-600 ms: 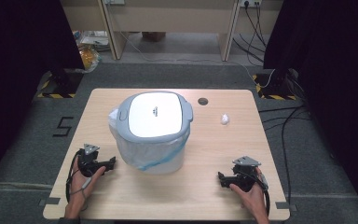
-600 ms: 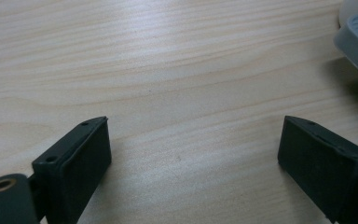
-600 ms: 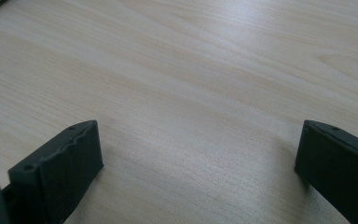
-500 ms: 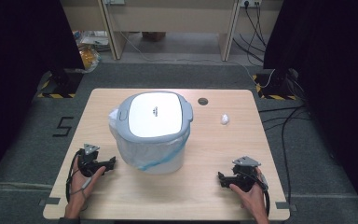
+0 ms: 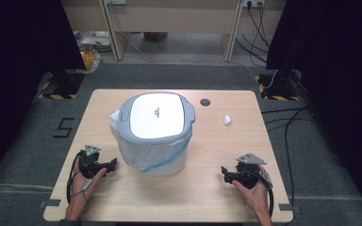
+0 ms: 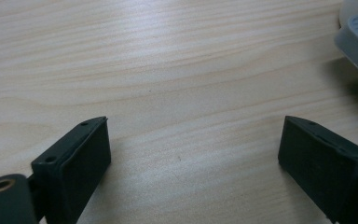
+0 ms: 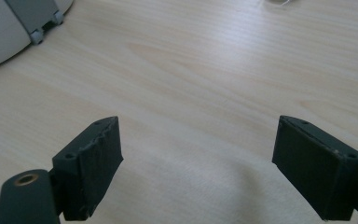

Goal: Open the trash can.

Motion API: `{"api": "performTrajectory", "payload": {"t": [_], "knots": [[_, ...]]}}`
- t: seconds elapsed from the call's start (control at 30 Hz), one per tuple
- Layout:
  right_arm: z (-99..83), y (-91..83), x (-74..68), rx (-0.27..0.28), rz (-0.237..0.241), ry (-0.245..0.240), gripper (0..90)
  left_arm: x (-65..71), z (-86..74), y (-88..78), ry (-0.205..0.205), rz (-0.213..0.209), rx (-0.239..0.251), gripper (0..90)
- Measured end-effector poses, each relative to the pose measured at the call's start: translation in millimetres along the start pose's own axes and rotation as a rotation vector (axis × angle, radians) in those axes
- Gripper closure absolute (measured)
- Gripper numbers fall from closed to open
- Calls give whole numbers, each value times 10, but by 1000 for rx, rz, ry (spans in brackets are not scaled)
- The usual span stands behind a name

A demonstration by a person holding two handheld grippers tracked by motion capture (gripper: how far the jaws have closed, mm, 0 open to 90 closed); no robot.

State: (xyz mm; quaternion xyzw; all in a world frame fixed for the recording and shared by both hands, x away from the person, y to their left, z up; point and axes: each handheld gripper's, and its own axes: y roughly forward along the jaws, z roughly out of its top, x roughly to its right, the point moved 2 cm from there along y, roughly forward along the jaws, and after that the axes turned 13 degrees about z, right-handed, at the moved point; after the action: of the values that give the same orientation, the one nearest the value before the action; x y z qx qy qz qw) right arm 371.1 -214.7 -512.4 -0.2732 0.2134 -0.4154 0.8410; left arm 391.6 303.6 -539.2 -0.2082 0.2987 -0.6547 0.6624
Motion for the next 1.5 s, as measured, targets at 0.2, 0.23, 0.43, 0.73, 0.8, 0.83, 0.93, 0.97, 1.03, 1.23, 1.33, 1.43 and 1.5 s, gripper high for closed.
{"api": "performTrajectory", "payload": {"t": [0.2,0.23,0.43,0.73,0.8,0.83,0.93,0.97,1.03,1.23,1.33,1.43,1.5], "knots": [[140,23,67,22,-19,2,159,0,0,0,1,0,0,84],[191,33,84,30,-27,-6,165,0,0,0,0,0,0,84],[293,61,132,38,-37,-9,176,0,0,1,-1,1,0,81],[362,106,207,54,-37,10,186,0,1,1,-1,3,-2,78],[364,113,214,54,-36,10,187,-1,1,1,-1,3,-2,78],[365,119,217,52,-37,14,187,-1,1,1,0,4,-3,78],[359,139,235,42,-42,18,187,0,2,0,-2,3,-3,78],[357,146,241,39,-42,17,187,-2,2,-1,-2,2,-3,79],[354,155,247,37,-44,19,187,-9,6,0,-11,-9,2,88],[327,212,250,17,-40,18,187,-11,114,-64,-98,-92,54,150],[316,228,249,12,-41,16,187,22,155,-87,-117,-123,75,149],[300,241,247,7,-38,19,187,110,202,-78,-105,-136,91,149],[290,243,247,5,-36,24,187,173,227,-56,-110,-162,98,149]]}}
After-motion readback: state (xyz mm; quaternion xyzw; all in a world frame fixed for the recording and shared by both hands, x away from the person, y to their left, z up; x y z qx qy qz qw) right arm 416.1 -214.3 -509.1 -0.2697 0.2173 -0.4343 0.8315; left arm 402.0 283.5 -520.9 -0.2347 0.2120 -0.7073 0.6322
